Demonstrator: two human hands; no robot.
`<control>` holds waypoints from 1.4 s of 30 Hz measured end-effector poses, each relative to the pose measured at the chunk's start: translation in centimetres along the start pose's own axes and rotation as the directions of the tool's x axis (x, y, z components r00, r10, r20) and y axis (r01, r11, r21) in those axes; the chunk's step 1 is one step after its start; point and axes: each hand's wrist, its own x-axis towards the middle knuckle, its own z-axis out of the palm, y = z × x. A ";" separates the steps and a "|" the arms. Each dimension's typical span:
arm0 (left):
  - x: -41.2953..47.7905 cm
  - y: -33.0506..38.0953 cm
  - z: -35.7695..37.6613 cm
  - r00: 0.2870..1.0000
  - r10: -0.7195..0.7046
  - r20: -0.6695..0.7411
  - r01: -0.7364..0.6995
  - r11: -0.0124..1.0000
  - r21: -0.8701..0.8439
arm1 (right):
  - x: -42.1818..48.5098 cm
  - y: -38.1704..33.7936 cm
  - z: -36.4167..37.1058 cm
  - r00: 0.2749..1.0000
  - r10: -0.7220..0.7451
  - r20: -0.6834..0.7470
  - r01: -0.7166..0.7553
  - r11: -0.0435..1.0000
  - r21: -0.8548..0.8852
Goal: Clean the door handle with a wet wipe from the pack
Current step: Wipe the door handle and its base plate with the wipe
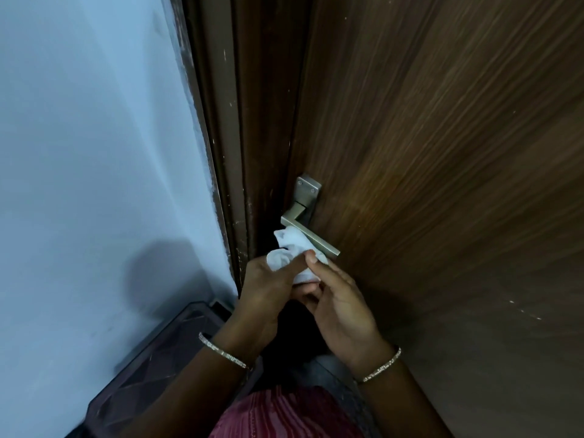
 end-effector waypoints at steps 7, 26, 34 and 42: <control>0.9 1.8 -3.7 0.908 -0.261 0.327 0.162 0.940 0.299 | -2.4 0.0 -0.1 0.895 -0.402 -0.195 0.274 0.839 -0.471; 2.7 0.4 -3.2 0.994 0.057 -0.094 -0.041 0.985 0.167 | 2.7 0.4 1.8 0.709 -0.554 0.436 -0.036 -0.646 -0.763; 3.1 0.6 -3.0 0.990 0.115 -0.082 -0.102 0.984 0.148 | 2.1 -0.5 0.7 0.703 -0.532 0.472 0.046 -0.628 -0.776; 3.4 -0.1 -1.7 0.996 0.079 -0.045 -0.072 0.986 0.148 | -0.1 -1.8 -0.7 0.701 -0.627 0.341 0.075 -0.410 -0.909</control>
